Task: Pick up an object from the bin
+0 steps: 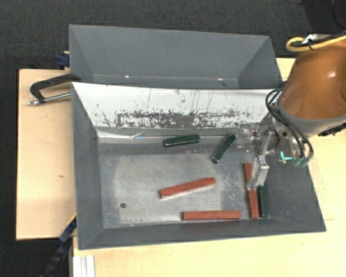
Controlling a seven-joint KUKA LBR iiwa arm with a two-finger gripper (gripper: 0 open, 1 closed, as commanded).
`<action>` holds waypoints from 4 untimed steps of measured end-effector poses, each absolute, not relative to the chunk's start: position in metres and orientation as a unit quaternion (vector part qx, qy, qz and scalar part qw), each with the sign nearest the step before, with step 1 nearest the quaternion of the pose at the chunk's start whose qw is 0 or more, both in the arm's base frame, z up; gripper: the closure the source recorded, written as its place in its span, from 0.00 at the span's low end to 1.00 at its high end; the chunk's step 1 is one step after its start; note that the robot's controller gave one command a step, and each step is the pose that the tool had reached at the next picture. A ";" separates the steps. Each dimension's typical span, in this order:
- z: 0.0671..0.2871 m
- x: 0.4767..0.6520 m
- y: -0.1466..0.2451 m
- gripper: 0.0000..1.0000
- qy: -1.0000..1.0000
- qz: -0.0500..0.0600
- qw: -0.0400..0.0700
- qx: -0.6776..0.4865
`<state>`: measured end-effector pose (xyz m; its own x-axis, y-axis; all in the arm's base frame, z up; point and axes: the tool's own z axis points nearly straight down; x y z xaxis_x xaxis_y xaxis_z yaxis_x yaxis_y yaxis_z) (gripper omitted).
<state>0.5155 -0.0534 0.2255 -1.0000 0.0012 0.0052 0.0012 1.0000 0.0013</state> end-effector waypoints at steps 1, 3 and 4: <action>0.229 0.517 -0.053 0.00 -1.000 0.000 -0.002 0.000; 0.135 0.522 -0.032 0.00 -0.992 0.000 -0.003 0.127; 0.121 0.523 -0.029 0.00 -0.987 0.000 0.000 0.162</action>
Offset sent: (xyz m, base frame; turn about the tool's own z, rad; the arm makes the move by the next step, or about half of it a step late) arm 0.0190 0.0435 -0.1414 -0.2219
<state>0.5230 -0.0287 0.1210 -0.9475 -0.3199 -0.0010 -0.3199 0.9475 0.0001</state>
